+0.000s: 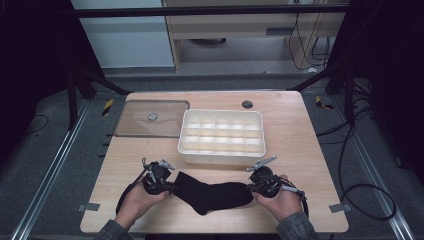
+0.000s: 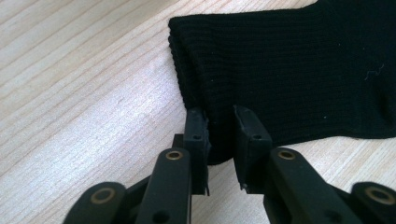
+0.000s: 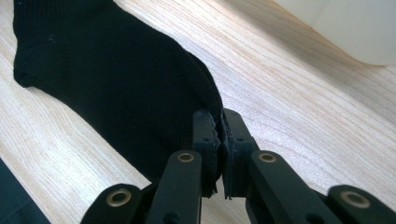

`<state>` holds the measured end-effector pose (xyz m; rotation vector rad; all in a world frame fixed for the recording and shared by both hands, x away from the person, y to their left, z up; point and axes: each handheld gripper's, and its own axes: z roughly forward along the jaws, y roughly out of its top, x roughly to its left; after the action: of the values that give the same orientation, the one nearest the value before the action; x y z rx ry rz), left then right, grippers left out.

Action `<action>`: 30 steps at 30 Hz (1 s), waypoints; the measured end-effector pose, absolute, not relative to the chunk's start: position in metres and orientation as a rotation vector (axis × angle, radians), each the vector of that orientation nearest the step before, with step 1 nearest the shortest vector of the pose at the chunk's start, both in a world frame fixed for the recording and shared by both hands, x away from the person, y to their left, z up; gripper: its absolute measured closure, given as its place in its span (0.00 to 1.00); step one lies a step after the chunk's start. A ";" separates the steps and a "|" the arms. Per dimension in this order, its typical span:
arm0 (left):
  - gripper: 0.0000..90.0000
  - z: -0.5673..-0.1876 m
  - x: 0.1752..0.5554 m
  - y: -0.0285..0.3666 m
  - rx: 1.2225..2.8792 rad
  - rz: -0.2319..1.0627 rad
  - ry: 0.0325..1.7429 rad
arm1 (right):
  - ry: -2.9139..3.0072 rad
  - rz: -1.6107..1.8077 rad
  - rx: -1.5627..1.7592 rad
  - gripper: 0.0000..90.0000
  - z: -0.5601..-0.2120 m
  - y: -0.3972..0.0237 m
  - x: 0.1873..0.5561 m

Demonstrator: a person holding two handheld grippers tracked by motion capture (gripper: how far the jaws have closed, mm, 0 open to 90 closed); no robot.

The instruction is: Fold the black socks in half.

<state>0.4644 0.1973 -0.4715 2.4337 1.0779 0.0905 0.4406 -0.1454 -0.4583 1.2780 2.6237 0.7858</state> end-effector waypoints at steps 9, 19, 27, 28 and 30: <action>0.88 -0.459 0.462 0.204 2.414 0.092 1.050 | 2.625 0.792 1.263 0.96 -0.454 -0.145 0.440; 0.88 -0.441 0.456 0.216 2.413 0.137 1.032 | 2.633 0.815 1.264 0.96 -0.456 -0.137 0.438; 0.88 -0.430 0.452 0.235 2.387 0.150 1.052 | 2.644 0.848 1.238 0.96 -0.453 -0.122 0.439; 0.88 -0.429 0.452 0.237 2.391 0.153 1.050 | 2.654 0.854 1.223 0.96 -0.453 -0.116 0.439; 0.88 -0.427 0.451 0.240 2.392 0.157 1.051 | 2.656 0.853 1.217 0.96 -0.453 -0.113 0.440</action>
<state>0.4508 0.2397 -0.4270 2.3916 1.0513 0.1565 0.4395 -0.1133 -0.4534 1.2170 2.6564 0.8527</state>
